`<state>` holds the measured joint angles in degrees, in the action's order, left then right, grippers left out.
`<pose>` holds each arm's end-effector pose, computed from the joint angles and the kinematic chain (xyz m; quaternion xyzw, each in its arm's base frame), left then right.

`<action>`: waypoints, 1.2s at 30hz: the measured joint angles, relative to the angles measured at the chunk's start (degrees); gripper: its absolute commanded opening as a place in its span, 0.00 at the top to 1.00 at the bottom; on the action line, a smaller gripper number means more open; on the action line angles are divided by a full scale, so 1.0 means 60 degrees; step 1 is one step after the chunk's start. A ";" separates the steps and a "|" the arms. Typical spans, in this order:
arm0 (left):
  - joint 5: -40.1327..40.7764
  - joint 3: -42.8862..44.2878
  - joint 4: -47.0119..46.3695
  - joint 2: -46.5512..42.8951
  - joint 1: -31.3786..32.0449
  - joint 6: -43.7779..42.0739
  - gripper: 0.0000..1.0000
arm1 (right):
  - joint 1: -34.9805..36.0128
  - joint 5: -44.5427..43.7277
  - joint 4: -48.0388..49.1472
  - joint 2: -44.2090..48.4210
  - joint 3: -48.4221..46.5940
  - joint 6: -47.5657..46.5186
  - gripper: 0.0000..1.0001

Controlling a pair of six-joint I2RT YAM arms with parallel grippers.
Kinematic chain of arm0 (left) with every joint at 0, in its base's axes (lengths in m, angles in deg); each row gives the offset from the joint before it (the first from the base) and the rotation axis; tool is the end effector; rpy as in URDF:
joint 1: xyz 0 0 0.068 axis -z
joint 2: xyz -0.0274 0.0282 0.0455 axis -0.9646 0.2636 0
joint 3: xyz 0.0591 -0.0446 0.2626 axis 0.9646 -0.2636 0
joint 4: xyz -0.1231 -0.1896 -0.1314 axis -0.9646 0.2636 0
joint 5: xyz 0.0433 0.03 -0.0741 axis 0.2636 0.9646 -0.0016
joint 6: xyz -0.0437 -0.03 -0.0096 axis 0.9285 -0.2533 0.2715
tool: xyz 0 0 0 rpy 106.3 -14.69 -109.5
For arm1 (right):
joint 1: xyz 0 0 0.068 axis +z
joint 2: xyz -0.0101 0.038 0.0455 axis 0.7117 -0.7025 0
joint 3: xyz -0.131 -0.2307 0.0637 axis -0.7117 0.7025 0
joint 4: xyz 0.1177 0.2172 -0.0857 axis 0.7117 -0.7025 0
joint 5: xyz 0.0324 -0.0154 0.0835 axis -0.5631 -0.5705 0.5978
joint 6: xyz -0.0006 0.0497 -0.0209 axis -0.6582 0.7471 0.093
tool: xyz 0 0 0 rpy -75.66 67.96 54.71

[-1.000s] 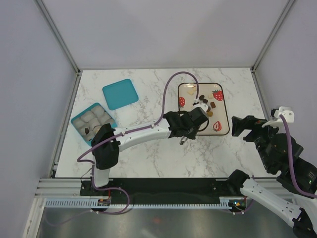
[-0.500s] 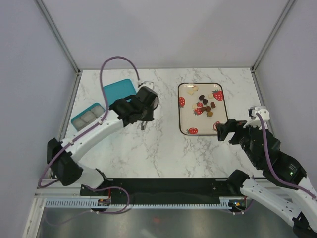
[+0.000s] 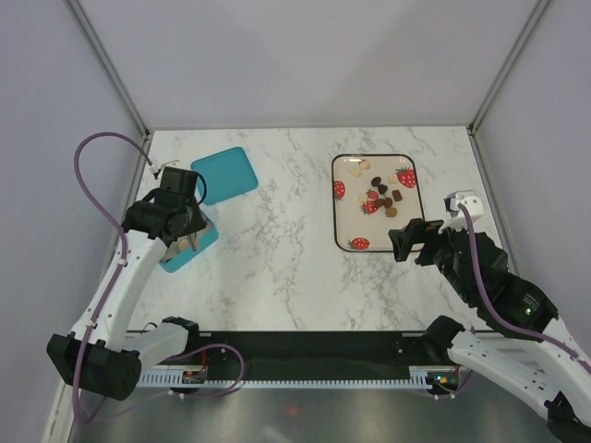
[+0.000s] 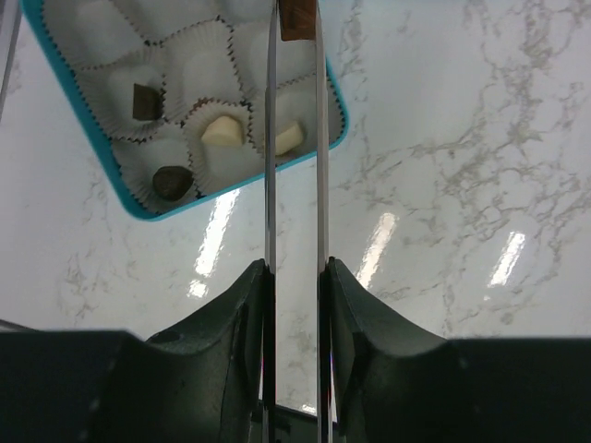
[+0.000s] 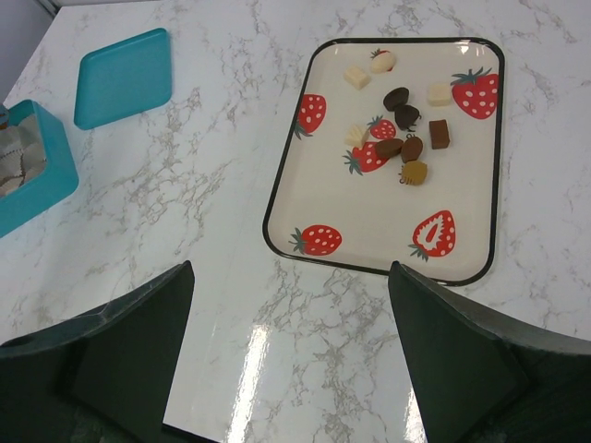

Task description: Pack the chocolate

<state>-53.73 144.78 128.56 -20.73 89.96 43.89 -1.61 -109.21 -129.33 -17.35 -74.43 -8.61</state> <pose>0.2031 -0.0424 0.3368 -0.1653 0.9205 0.0403 0.3517 0.0797 0.0548 0.3688 -0.0145 0.8038 0.1598 0.5729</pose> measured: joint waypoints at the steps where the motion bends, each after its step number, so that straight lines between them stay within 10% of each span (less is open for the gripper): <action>1: -0.0004 -0.0073 0.0160 -0.0033 -0.0211 -0.0044 0.63 | 0.0000 0.0058 0.0004 0.0000 0.0000 -0.0036 0.05; 36: 0.0619 -0.0838 0.0386 0.1129 -0.1166 -0.0561 0.59 | 0.0000 0.0237 0.0182 0.0120 0.0000 -0.0317 0.05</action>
<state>-50.02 139.75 130.88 -13.96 82.97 40.53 -1.61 -107.79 -128.23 -16.63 -74.43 -10.51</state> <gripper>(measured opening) 0.408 0.949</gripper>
